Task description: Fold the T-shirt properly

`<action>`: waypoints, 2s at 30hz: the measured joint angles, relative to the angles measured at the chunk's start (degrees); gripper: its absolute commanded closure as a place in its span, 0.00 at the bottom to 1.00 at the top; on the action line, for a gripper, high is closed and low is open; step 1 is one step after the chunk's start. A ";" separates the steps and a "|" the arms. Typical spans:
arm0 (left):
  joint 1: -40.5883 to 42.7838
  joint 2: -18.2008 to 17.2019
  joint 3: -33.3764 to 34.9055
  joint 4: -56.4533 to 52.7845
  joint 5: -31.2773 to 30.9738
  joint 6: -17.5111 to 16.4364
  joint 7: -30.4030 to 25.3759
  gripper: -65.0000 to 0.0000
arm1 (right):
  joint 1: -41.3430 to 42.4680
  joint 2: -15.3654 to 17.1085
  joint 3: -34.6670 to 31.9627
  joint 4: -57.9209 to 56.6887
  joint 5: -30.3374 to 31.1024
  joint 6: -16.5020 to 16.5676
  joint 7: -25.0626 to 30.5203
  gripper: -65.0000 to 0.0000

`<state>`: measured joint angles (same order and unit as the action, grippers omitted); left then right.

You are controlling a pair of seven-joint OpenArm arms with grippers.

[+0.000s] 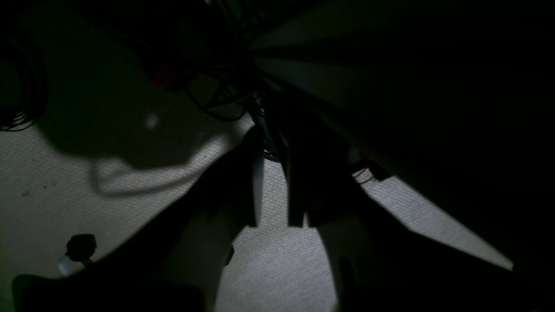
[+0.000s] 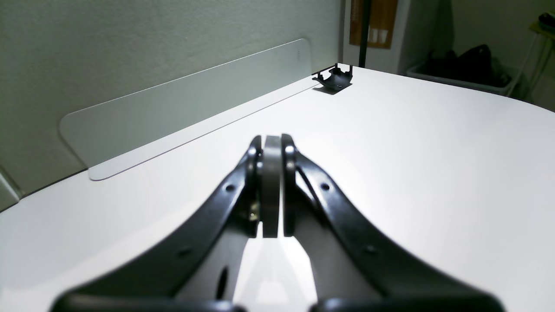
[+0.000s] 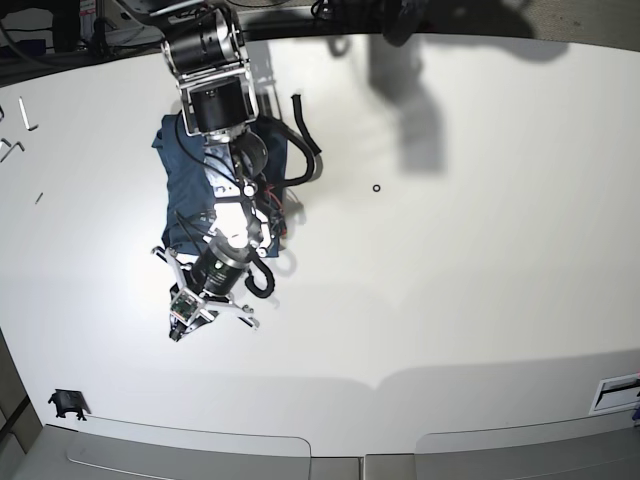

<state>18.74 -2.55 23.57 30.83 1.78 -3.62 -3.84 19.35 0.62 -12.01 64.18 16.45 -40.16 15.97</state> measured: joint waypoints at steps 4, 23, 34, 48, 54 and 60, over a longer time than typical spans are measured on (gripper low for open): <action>0.00 0.00 0.00 0.00 0.00 0.00 0.00 0.88 | -0.02 0.00 0.00 0.00 -0.02 5.27 -0.63 1.00; -0.02 0.02 0.00 0.00 0.00 0.00 0.00 0.88 | 0.00 0.02 -0.20 0.00 -12.59 74.71 -10.51 1.00; 0.00 0.02 0.00 0.00 0.00 0.00 0.00 0.88 | -0.17 0.13 -0.22 0.00 -13.22 80.06 -10.71 1.00; -0.02 0.00 0.00 0.00 0.00 0.00 0.00 0.88 | -0.15 0.15 -0.22 0.00 -4.09 80.04 -10.91 1.00; -0.02 0.02 0.00 0.00 0.00 0.00 0.00 0.88 | -0.15 0.13 -0.22 0.00 -4.00 78.51 -10.86 1.00; -0.02 0.00 0.00 0.00 0.00 0.00 0.00 0.88 | -0.13 0.15 -0.11 0.00 -3.80 59.63 -8.63 1.00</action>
<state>18.72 -2.55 23.57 30.83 1.78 -3.62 -3.84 19.22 0.78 -12.12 64.18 12.64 19.46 7.33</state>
